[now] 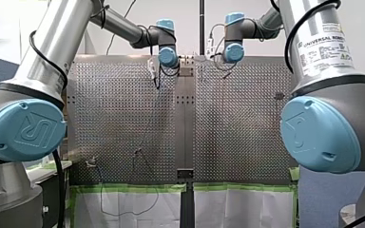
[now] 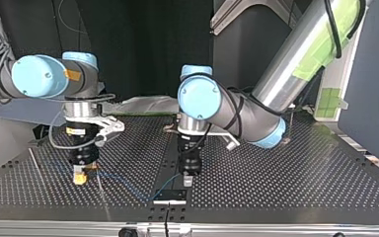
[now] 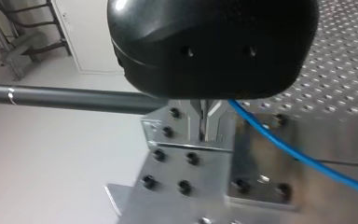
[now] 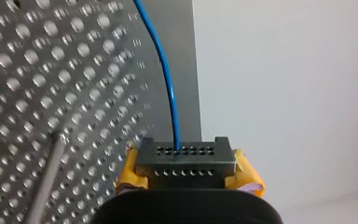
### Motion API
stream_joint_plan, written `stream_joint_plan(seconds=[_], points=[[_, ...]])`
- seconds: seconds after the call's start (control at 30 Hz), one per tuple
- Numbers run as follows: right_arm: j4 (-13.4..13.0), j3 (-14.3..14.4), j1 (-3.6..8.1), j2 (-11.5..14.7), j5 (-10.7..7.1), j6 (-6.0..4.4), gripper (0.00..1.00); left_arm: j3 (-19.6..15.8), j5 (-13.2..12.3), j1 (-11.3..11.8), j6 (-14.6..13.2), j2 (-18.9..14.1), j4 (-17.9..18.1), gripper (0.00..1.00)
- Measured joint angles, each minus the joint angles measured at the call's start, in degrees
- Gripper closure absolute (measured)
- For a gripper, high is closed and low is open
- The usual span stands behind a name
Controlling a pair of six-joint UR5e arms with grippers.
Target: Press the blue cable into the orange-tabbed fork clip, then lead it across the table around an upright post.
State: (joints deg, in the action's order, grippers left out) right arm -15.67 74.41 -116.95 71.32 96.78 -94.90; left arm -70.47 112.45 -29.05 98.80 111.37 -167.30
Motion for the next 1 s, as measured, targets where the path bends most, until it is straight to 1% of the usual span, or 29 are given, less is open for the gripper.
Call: stream_joint_plan(seconds=[0.17, 0.47, 0.63, 0.8, 1.0], points=[[0.2, 0.0, 1.39, 0.2, -0.01, -0.27, 1.0, 1.7, -0.9, 0.1, 0.5, 0.4, -0.8, 1.0], [0.8, -0.3, 3.79, 0.2, -0.48, -0.55, 1.0, 5.7, -1.7, -0.3, 1.0, 3.0, -3.3, 1.0], [1.0, -0.4, 5.04, 0.6, -0.5, -0.63, 1.0, 8.4, -3.1, -0.6, 2.7, 4.1, -4.1, 1.0], [1.2, -0.4, 6.56, 0.9, -0.52, -0.8, 1.0, 11.2, -3.6, -1.3, 3.5, 5.5, -5.7, 1.0], [1.5, -0.4, 8.25, 1.1, -0.53, -0.83, 1.0, 13.8, -3.6, -2.5, 3.4, 7.2, -7.2, 1.0]])
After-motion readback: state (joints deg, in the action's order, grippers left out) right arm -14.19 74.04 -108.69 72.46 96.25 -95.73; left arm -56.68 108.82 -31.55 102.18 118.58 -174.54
